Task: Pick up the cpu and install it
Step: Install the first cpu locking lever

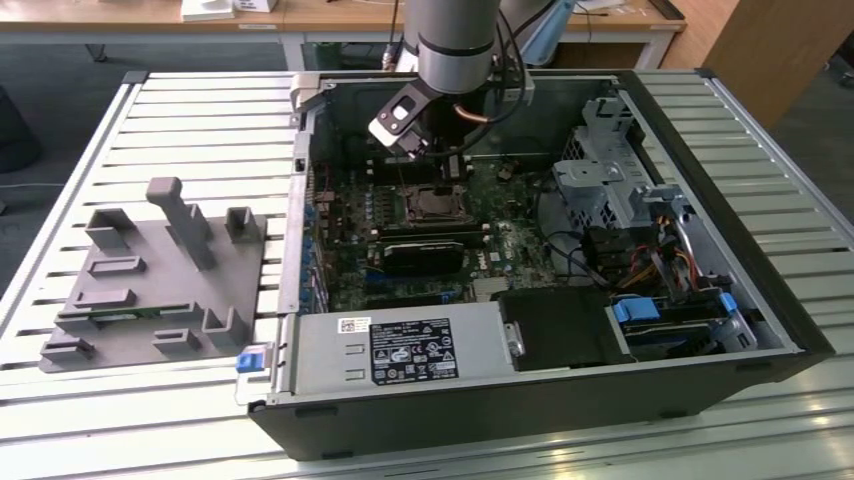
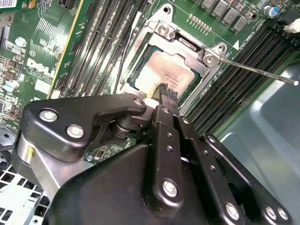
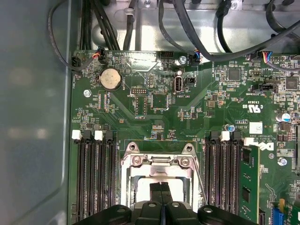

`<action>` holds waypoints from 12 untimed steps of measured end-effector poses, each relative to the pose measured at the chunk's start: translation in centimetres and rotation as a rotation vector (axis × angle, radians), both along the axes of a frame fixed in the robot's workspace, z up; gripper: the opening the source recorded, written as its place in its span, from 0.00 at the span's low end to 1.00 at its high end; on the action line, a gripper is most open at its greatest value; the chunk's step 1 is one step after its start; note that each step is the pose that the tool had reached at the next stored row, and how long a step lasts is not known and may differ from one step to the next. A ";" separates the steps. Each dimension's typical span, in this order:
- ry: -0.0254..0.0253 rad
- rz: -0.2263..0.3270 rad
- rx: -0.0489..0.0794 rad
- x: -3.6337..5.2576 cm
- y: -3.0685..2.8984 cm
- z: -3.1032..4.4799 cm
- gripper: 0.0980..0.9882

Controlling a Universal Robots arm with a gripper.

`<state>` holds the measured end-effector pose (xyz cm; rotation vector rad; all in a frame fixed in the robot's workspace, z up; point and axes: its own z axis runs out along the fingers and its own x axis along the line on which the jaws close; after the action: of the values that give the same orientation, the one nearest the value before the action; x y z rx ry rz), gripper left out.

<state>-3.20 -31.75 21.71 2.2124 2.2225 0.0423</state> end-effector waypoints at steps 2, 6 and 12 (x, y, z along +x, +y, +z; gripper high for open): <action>0.0000 0.000 0.000 0.00 0.00 0.03 0.01; 0.0000 0.000 0.000 0.00 0.00 0.11 0.01; 0.0000 -0.001 0.000 0.00 0.00 0.30 0.01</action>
<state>-3.20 -31.76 22.01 2.2132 2.2217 0.0423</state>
